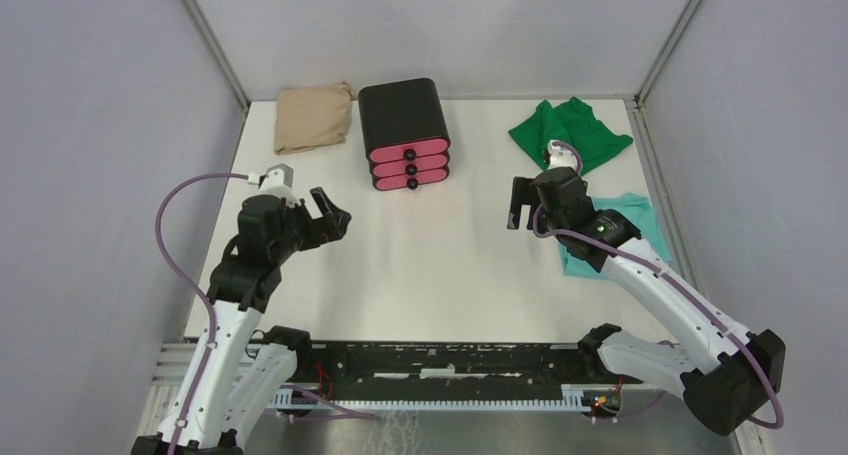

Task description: Organize the makeup

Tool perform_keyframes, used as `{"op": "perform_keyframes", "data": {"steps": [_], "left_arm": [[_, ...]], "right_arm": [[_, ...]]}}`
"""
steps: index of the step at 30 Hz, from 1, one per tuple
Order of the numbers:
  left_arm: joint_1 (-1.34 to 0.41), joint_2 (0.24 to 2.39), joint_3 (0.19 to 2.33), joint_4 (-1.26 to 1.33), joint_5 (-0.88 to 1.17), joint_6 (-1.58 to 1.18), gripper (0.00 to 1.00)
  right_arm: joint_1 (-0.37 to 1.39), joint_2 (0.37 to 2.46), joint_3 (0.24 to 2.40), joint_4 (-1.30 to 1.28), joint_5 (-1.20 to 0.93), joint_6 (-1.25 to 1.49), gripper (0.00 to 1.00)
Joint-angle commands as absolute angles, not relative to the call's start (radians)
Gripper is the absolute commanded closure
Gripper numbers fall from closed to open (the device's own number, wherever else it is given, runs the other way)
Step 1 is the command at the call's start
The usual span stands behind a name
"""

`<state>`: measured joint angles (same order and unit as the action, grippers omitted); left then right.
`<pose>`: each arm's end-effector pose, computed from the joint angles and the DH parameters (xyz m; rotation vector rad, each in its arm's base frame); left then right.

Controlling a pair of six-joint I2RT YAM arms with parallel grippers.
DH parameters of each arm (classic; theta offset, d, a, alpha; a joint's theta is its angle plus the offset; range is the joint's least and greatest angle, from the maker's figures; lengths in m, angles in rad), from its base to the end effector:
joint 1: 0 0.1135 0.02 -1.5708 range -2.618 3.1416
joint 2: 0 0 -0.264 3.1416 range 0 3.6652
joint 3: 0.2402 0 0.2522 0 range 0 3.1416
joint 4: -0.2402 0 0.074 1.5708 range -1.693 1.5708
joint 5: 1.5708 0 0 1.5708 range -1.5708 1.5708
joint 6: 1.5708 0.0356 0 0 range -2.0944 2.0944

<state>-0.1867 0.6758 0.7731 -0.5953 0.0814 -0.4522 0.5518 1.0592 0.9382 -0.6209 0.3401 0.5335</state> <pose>0.1451 -0.0304 0.3099 -0.2277 2.0893 -0.4735 0.1940 0.1055 0.3010 0.1501 2.2628 0.1812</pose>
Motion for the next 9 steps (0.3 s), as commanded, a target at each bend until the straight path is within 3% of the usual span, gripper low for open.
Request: {"op": "perform_keyframes", "data": {"steps": [1, 9], "left_arm": [[-0.187, 0.684, 0.811, -0.552, 0.102, -0.489, 0.01], [-0.188, 0.66, 0.811, -0.549, 0.076, -0.48, 0.01]], "right_arm": [[0.554, 1.043, 0.942, -0.584, 0.347, 0.525, 0.01], [0.555, 1.042, 0.943, -0.586, 0.348, 0.523, 0.01]]}}
